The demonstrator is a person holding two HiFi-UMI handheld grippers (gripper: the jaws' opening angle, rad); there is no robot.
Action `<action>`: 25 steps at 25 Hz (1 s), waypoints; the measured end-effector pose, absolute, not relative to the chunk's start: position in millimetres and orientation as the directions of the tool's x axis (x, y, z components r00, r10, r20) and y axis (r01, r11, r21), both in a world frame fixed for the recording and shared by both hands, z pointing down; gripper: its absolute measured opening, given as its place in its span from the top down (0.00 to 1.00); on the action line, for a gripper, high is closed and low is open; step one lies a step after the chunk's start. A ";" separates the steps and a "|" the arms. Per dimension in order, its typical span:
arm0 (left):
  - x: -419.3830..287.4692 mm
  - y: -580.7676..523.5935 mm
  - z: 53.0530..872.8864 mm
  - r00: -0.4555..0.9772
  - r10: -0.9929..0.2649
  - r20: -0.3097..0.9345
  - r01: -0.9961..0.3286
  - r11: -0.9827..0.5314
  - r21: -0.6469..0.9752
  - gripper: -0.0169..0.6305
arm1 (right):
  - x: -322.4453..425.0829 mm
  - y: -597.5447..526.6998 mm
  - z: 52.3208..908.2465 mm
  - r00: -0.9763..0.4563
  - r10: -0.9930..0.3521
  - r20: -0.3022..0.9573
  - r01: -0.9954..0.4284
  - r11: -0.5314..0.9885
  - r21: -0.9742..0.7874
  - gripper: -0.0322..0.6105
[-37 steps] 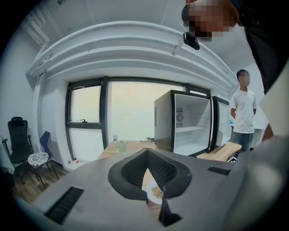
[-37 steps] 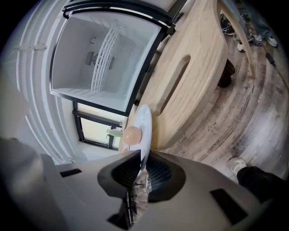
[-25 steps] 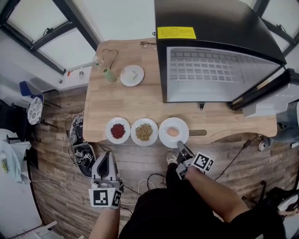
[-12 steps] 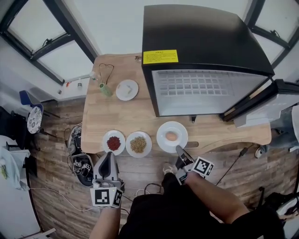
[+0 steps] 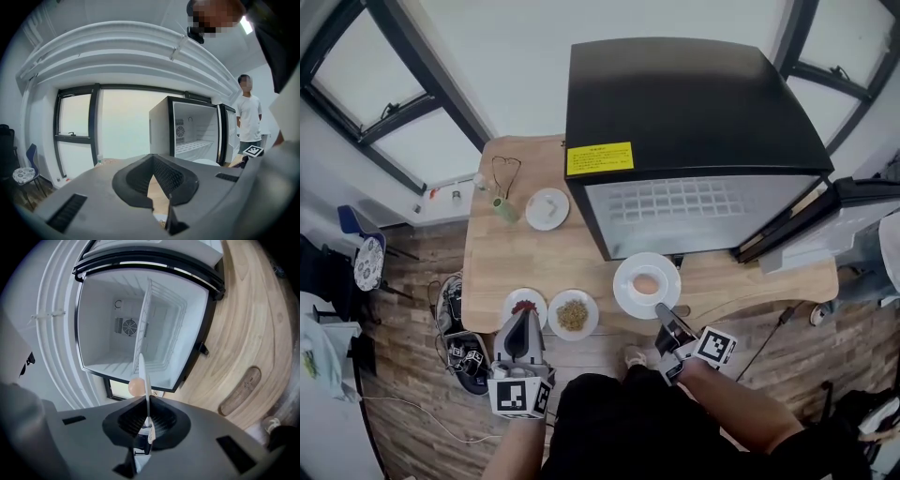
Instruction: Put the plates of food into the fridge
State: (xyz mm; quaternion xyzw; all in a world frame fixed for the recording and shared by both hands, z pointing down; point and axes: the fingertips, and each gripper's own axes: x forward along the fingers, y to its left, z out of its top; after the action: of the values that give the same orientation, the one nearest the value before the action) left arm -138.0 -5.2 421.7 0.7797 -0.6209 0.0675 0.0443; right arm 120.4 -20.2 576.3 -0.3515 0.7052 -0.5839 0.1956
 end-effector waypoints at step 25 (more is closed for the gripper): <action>-137.6 -97.3 400.6 0.349 -0.935 0.072 -0.936 -0.352 -0.032 0.97 | 135.4 -93.8 488.4 -0.552 -0.831 0.067 -0.318 0.135 -0.938 0.90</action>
State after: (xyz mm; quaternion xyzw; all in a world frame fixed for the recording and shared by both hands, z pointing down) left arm -137.6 -97.3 400.6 0.8211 -0.5694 0.0385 0.0073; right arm 135.4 -93.8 488.4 -0.4037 0.7116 -0.5191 0.2473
